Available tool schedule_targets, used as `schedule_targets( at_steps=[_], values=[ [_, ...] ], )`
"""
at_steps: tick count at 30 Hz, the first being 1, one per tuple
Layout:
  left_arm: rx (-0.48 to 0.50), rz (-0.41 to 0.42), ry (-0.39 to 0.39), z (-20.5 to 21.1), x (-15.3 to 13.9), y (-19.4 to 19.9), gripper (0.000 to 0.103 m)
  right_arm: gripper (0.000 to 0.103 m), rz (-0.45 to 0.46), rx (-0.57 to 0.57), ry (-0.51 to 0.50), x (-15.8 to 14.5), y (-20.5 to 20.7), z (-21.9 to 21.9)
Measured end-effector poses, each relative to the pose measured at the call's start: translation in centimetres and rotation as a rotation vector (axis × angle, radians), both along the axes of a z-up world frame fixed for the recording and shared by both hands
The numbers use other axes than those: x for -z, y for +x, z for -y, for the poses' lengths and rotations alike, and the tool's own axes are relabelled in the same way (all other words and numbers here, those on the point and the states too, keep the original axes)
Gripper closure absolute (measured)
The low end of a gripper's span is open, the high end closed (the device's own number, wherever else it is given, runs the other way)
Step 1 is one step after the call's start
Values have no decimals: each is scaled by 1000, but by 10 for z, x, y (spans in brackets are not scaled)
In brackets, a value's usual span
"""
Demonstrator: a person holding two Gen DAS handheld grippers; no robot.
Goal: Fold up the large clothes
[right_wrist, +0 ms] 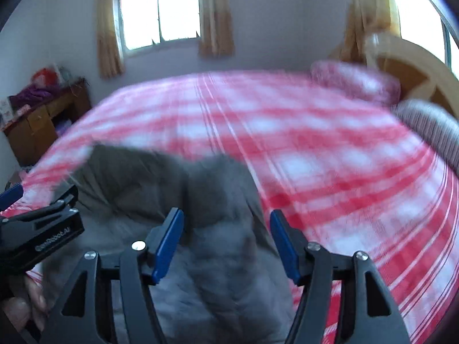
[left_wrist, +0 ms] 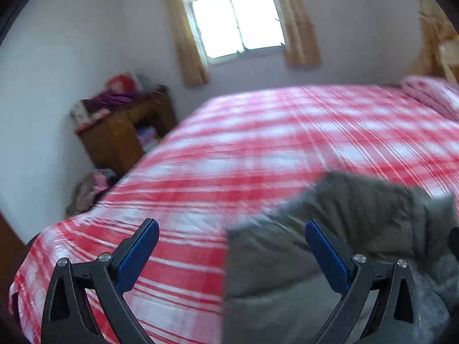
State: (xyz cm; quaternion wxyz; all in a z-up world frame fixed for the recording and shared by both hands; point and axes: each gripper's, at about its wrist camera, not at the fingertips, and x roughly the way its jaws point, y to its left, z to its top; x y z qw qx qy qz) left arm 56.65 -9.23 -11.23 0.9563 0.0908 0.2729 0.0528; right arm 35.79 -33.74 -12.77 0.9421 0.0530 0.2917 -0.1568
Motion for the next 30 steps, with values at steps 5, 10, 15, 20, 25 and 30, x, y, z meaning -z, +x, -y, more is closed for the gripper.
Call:
schedule_targets(
  at_steps=[5,10,15,20,25,30],
  values=[
    [-13,-113,13,-8,32,26,1,40,-2,-172,-15,-6,32,-21],
    [-5,-133,-10,0,53,29,1,41,-67,-61,71,41,50,26],
    [-8,-139,5,11,66,31,1,41,-63,-56,98,52,49,36],
    [-9,-164,-30,7,73,35,1,41,-67,-58,114,58,53,34],
    [-11,-174,-14,10,77,37,1,41,-87,-60,134,64,56,36],
    [-7,-197,-27,8,81,41,1,41,-111,-55,132,68,59,36]
  ],
)
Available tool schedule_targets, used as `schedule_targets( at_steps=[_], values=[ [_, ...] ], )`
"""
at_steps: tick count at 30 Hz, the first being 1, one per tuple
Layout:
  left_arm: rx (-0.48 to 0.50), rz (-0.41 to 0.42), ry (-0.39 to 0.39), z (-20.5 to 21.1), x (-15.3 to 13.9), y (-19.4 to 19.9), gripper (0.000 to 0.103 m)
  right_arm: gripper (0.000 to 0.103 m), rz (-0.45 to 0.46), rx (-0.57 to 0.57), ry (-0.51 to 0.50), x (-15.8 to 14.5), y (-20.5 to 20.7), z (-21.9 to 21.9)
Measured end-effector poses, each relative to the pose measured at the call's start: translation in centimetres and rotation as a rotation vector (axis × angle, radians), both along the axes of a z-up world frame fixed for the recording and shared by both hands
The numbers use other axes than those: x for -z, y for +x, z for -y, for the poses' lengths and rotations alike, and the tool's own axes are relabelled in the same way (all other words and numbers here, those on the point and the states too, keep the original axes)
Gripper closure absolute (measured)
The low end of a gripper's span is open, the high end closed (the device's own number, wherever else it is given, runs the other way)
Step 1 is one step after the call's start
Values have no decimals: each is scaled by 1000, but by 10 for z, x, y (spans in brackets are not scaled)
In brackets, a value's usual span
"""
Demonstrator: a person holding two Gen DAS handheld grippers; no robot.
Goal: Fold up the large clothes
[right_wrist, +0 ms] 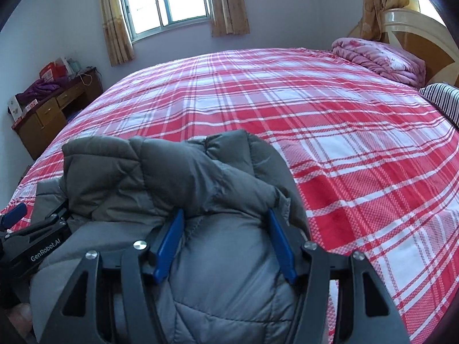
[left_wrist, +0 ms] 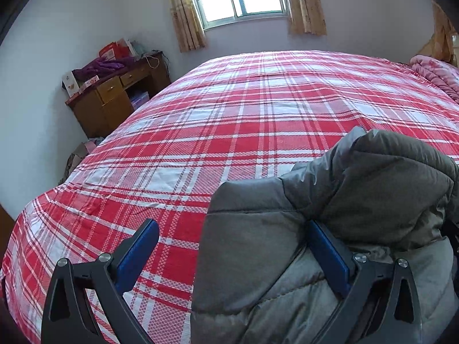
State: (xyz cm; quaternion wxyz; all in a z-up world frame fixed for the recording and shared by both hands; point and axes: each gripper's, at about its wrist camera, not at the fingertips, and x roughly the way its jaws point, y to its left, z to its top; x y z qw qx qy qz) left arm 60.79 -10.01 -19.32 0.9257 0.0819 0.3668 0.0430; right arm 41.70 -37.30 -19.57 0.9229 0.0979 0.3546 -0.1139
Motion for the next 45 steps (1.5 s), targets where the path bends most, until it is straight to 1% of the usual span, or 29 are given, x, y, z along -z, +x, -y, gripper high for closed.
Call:
schedule_targets(
  at_steps=[6,11,29,37,45],
  values=[
    [1,-16,-16,-1,3,3,1,40,-27,1,0,4,4,0],
    [2,-29,-29,-3,5,5,1,39,-50,4,-21,6,8,-3],
    [8,-55,-44,-5,9,7,1,37,-79,5,-28,9,13,-3],
    [8,-58,-19,-1,10,8,1,36,-91,4,-28,10,15,-2],
    [8,-58,-17,-1,10,8,1,36,-96,-2,-23,11,16,-2]
  ],
)
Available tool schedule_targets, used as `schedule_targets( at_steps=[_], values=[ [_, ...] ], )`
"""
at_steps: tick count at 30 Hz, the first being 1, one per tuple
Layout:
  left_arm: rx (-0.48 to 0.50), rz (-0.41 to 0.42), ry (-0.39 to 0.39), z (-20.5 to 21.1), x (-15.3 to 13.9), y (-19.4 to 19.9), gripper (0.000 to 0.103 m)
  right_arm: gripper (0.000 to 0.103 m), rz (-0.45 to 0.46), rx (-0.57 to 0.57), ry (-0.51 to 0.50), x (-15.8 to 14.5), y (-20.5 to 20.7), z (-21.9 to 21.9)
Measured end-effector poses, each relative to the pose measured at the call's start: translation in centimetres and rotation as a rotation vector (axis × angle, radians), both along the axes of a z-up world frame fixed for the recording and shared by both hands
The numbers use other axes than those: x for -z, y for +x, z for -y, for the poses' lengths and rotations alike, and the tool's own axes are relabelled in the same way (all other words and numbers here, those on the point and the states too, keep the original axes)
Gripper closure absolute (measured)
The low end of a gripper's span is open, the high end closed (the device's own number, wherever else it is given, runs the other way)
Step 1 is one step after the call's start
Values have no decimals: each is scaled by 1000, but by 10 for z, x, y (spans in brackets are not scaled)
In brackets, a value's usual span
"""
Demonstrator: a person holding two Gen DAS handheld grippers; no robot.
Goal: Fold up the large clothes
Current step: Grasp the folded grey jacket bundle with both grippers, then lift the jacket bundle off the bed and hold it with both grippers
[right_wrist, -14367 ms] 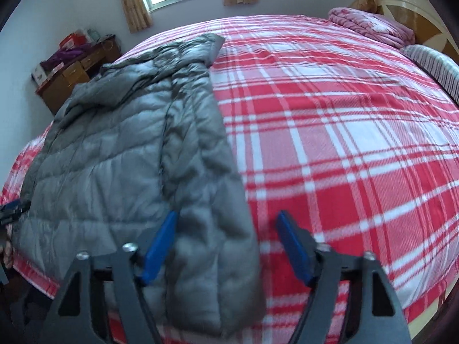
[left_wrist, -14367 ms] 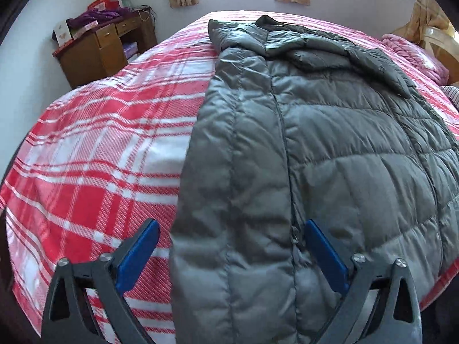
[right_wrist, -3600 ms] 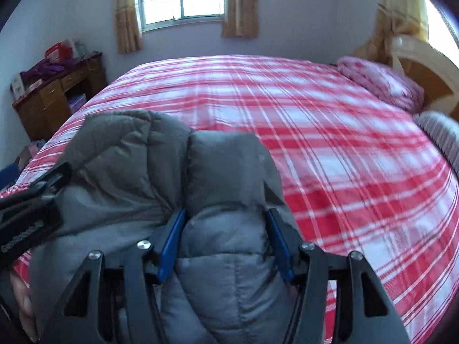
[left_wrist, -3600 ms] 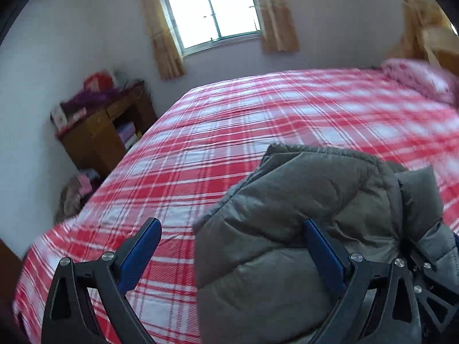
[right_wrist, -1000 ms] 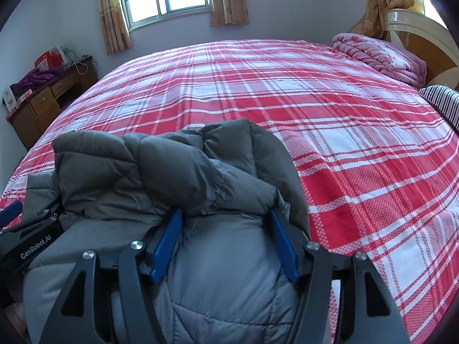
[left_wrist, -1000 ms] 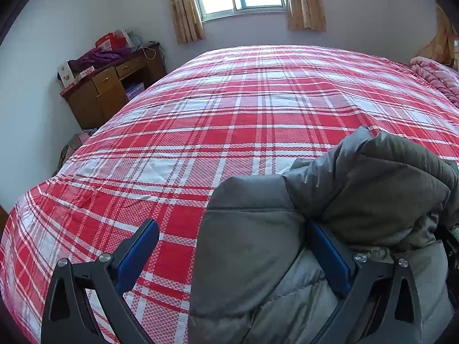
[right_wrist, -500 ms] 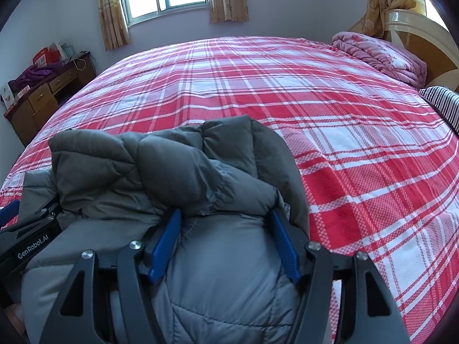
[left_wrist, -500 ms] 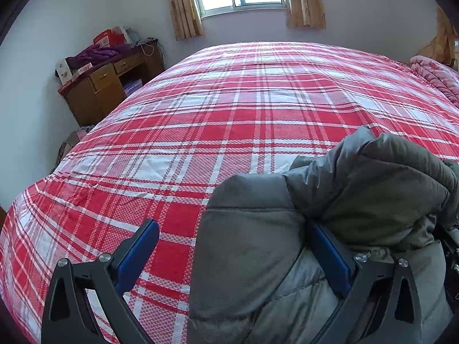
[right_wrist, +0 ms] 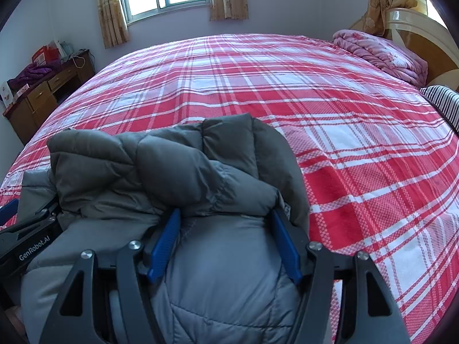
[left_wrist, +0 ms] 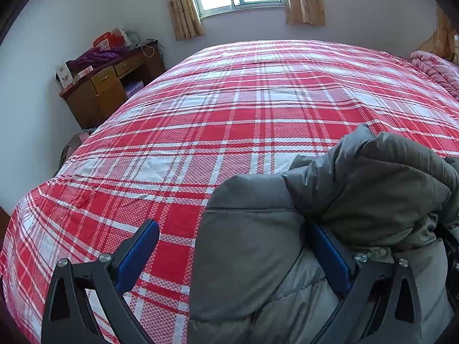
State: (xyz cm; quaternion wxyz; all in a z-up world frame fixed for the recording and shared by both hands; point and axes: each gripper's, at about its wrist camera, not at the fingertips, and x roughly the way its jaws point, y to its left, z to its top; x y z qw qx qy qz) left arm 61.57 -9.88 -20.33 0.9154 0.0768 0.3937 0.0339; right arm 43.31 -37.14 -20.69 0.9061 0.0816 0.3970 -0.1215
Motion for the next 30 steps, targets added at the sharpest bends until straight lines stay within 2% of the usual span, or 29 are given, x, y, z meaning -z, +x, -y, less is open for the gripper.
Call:
schedule_targets(
  at_steps=[15,17,20,22,23,26,30],
  values=[
    [0,9,39,5,-1,1,1,36,-3,-1,11,1,1,1],
    [14,-9,4,0,-4,0,1,35,-3,-2,16,1,1,1],
    [67,-54,-105,-22,-18,-15,1,33,6,-17,47,-3,-4,5],
    [84,-56,-179,-38,-27,-36,1,25,39,-20,75,-12,-21,10],
    [102,-63,-203,-44,-29,-47,1,17,56,-13,81,-15,-29,13],
    [149,-66,-221,-49,-27,-72,1,16,103,-1,95,-21,-61,21],
    [169,-66,-212,-44,-18,-81,1,16,100,-3,134,-13,-86,28]
  ],
)
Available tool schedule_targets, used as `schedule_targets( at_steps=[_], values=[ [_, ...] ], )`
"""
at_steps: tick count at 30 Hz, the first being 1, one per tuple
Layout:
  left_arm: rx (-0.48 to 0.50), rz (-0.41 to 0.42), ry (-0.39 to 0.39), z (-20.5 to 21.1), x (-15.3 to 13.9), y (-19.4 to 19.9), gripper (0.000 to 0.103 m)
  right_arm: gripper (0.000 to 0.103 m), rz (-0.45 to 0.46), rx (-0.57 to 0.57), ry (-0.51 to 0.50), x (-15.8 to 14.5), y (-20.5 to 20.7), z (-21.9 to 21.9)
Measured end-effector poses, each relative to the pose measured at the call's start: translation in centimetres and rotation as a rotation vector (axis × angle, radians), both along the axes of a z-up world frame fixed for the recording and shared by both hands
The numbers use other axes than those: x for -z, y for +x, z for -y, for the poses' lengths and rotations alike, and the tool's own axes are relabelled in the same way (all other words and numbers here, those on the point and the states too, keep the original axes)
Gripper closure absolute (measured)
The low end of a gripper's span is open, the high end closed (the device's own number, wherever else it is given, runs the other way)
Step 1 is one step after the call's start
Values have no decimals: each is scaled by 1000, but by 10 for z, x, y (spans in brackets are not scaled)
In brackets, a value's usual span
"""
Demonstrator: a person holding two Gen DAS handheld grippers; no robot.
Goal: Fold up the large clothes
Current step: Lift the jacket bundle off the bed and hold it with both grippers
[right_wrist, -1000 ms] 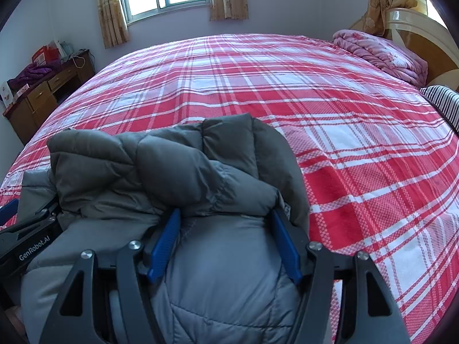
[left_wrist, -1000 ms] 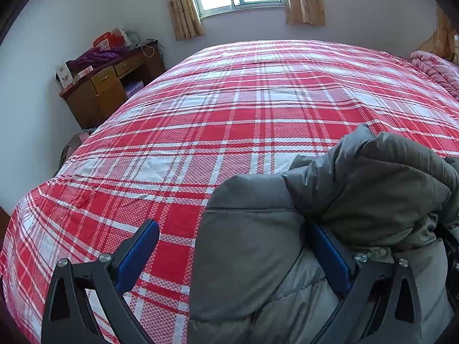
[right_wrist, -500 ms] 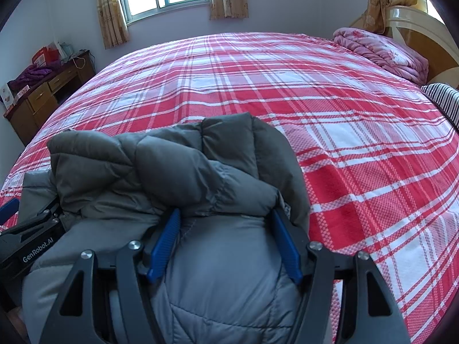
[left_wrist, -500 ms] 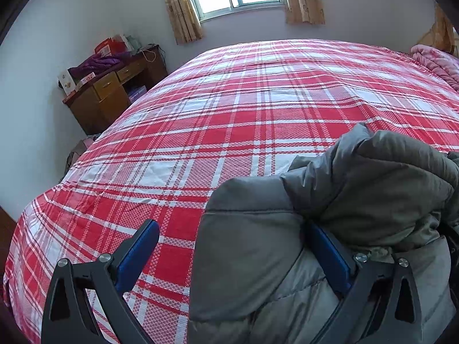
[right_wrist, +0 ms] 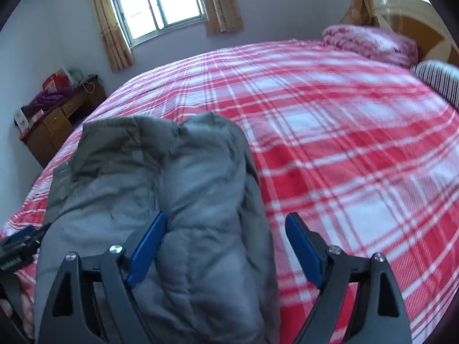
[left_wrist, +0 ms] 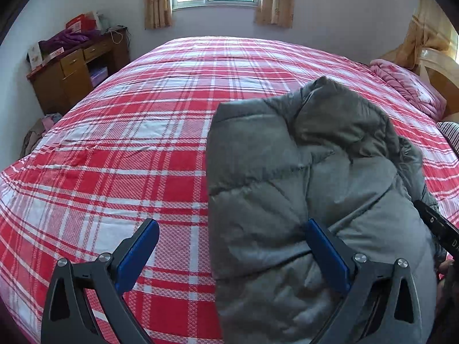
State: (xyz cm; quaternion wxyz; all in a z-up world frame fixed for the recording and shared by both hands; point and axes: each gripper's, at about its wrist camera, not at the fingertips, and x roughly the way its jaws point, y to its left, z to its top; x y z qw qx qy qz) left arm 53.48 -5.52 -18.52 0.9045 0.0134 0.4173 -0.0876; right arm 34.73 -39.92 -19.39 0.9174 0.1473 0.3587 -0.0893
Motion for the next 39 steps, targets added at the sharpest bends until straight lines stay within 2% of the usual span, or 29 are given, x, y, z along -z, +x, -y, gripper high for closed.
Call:
schedule_targets(
  at_steps=[3,6,8,12,15,20,23,26,28,29,30,32,33,34,39],
  values=[
    [0,-19,0,3,5,-1,1,16,-18,-6,49,6,-2,1],
    [9,-18,-7,2,8,-5,1,16,-24,-8,141,14,-6,5],
    [15,-8,-4,2,9,-5,1,17,-14,-27,142,15,-10,2],
    [26,2,-19,3,12,-5,1,30,8,-94,161,16,-14,-7],
    [39,14,-26,6,13,-6,1,33,15,-119,179,17,-13,-8],
    [64,13,-42,13,12,-5,1,31,3,-129,179,21,-5,-8],
    [111,24,-49,18,11,-9,1,44,16,-157,186,20,-10,-12],
    [138,4,-78,23,12,-7,3,45,16,-173,198,23,-7,-12],
    [188,-16,-117,27,12,-6,20,44,3,-169,214,24,-2,-11],
    [206,-6,-108,30,10,-9,24,47,0,-169,217,24,-1,-10],
    [229,9,-89,34,7,-13,33,60,2,-174,218,23,-2,-11],
    [269,52,-24,44,1,-25,49,72,24,-212,260,21,-6,-15],
    [276,75,13,46,-3,-31,65,75,29,-216,266,20,-8,-16],
    [286,97,37,47,-10,-38,76,76,36,-214,265,18,-10,-19],
    [293,186,32,24,-49,-71,83,80,107,-243,284,-1,-36,-36]
  ],
)
